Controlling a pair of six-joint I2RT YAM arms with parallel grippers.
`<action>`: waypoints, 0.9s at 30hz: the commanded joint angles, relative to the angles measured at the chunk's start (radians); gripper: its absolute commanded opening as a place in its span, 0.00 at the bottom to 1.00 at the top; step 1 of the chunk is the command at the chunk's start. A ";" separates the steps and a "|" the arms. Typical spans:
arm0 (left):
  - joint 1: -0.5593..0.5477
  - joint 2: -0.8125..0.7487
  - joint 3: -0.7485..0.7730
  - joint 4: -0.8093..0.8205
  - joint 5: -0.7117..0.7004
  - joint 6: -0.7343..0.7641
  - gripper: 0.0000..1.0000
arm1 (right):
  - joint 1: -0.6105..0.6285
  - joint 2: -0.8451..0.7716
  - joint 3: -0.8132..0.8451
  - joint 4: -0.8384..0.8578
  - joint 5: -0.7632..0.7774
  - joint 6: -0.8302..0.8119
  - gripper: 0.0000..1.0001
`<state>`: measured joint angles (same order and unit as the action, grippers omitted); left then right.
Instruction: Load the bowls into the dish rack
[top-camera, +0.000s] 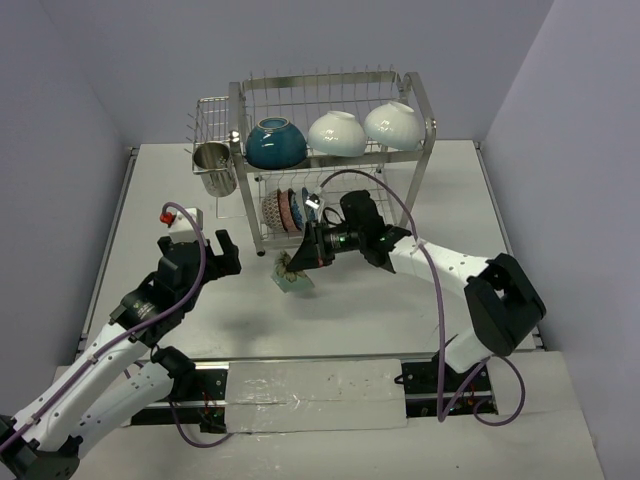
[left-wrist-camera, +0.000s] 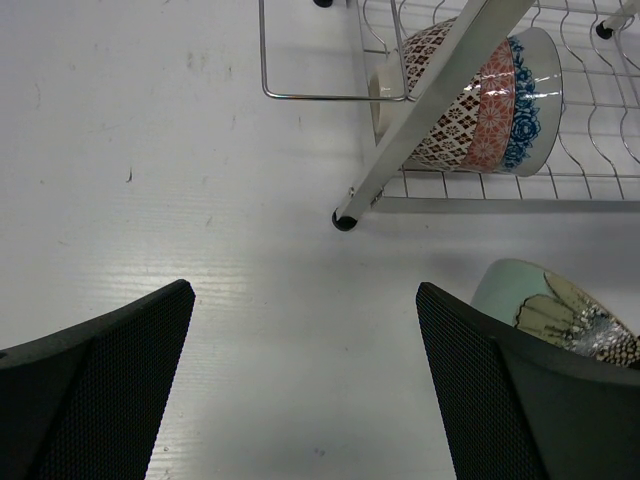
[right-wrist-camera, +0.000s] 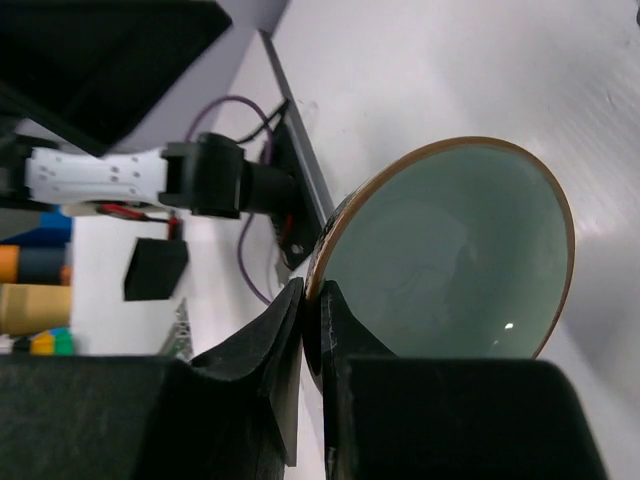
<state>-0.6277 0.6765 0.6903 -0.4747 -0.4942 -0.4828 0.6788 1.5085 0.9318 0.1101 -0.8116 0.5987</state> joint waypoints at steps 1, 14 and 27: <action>0.005 -0.012 0.012 0.028 -0.007 0.012 0.99 | -0.053 0.019 0.073 0.269 -0.153 0.142 0.00; 0.005 -0.011 0.012 0.028 -0.006 0.012 0.99 | -0.186 0.174 0.113 0.747 -0.239 0.519 0.00; 0.003 -0.012 0.012 0.027 -0.010 0.010 0.99 | -0.242 0.311 0.143 1.172 -0.152 0.797 0.00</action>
<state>-0.6277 0.6758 0.6903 -0.4751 -0.4946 -0.4828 0.4454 1.8229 1.0012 1.0645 -1.0039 1.3205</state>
